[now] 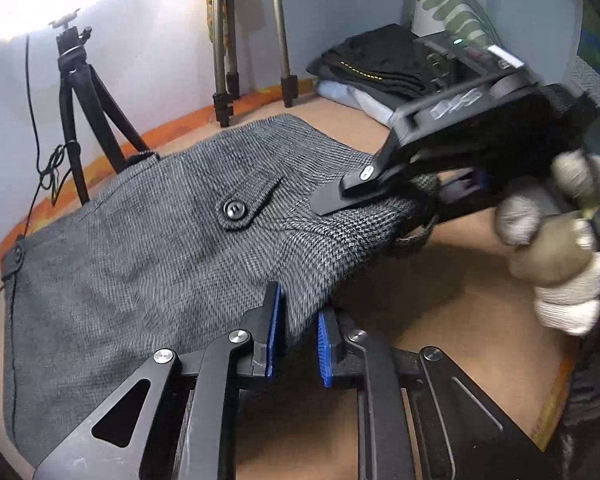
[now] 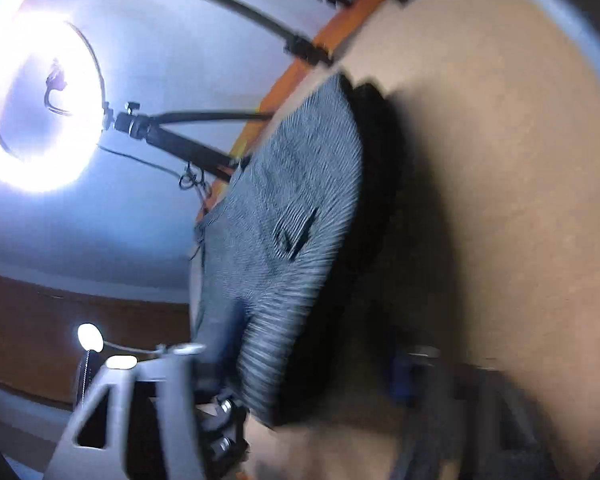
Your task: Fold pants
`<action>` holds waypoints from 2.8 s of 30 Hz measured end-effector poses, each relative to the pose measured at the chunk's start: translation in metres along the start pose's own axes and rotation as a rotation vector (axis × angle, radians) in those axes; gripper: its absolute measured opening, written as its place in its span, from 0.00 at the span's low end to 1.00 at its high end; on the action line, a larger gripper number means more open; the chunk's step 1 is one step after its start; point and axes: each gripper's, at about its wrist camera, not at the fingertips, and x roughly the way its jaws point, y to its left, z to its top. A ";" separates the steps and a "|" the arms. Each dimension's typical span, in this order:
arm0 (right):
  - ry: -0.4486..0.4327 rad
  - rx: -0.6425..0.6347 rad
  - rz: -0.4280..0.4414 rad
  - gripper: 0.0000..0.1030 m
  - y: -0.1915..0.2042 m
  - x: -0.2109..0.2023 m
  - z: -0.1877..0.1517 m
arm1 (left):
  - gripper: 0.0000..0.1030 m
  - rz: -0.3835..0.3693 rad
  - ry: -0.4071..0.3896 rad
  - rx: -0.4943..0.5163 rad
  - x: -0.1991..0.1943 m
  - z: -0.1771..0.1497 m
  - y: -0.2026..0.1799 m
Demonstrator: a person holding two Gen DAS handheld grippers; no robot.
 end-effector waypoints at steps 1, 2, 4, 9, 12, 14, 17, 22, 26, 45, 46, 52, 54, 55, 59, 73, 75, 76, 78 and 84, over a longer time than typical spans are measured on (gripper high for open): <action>-0.005 -0.009 -0.025 0.31 0.001 0.001 -0.002 | 0.27 0.000 -0.008 -0.007 -0.010 -0.003 0.003; -0.014 -0.033 -0.035 0.26 0.004 0.000 -0.003 | 0.36 0.006 -0.028 -0.012 -0.021 -0.006 0.008; -0.026 -0.087 -0.061 0.22 0.012 -0.006 -0.006 | 0.39 0.091 -0.081 -0.031 -0.043 -0.013 0.024; -0.055 -0.172 -0.120 0.20 0.035 -0.014 -0.010 | 0.39 0.419 -0.069 -0.107 -0.049 -0.034 0.074; -0.067 -0.219 -0.162 0.20 0.046 -0.011 -0.014 | 0.39 0.500 -0.008 -0.089 -0.031 -0.048 0.083; -0.067 -0.223 -0.182 0.19 0.048 -0.010 -0.016 | 0.39 0.485 0.015 -0.081 -0.019 -0.052 0.080; -0.083 -0.224 -0.196 0.19 0.052 -0.012 -0.016 | 0.39 0.472 0.039 -0.062 -0.003 -0.059 0.075; -0.133 -0.324 -0.230 0.18 0.088 -0.021 -0.026 | 0.37 0.451 0.013 -0.070 0.002 -0.063 0.077; -0.162 -0.419 -0.245 0.18 0.128 -0.020 -0.036 | 0.37 0.415 -0.010 -0.117 -0.014 -0.068 0.085; -0.070 -0.853 -0.423 0.18 0.282 0.125 -0.098 | 0.37 0.457 -0.208 -0.542 -0.159 -0.158 0.196; -0.054 -0.873 -0.434 0.18 0.286 0.139 -0.103 | 0.37 0.475 -0.209 -0.553 -0.168 -0.166 0.201; 0.055 -0.955 -0.500 0.15 0.295 0.227 -0.132 | 0.37 0.528 -0.199 -0.609 -0.190 -0.200 0.220; 0.084 -0.999 -0.532 0.15 0.296 0.255 -0.145 | 0.37 0.538 -0.188 -0.617 -0.195 -0.210 0.219; 0.092 -1.015 -0.547 0.15 0.297 0.265 -0.150 | 0.37 0.540 -0.185 -0.620 -0.196 -0.213 0.220; 0.118 -1.033 -0.548 0.21 0.293 0.282 -0.155 | 0.37 0.537 -0.184 -0.630 -0.191 -0.213 0.224; -0.008 -0.848 -0.222 0.50 0.219 0.114 -0.123 | 0.37 0.462 -0.248 -0.534 -0.175 -0.149 0.195; -0.004 -0.796 -0.266 0.46 0.191 0.105 -0.117 | 0.37 0.456 -0.245 -0.483 -0.164 -0.131 0.185; 0.000 -0.770 -0.282 0.45 0.181 0.106 -0.112 | 0.37 0.451 -0.241 -0.461 -0.157 -0.124 0.183; 0.014 -0.715 -0.305 0.44 0.165 0.108 -0.107 | 0.37 0.433 -0.205 -0.412 -0.139 -0.110 0.178; 0.095 -0.724 -0.322 0.43 0.146 0.117 -0.113 | 0.38 0.518 -0.033 -0.375 -0.086 -0.115 0.192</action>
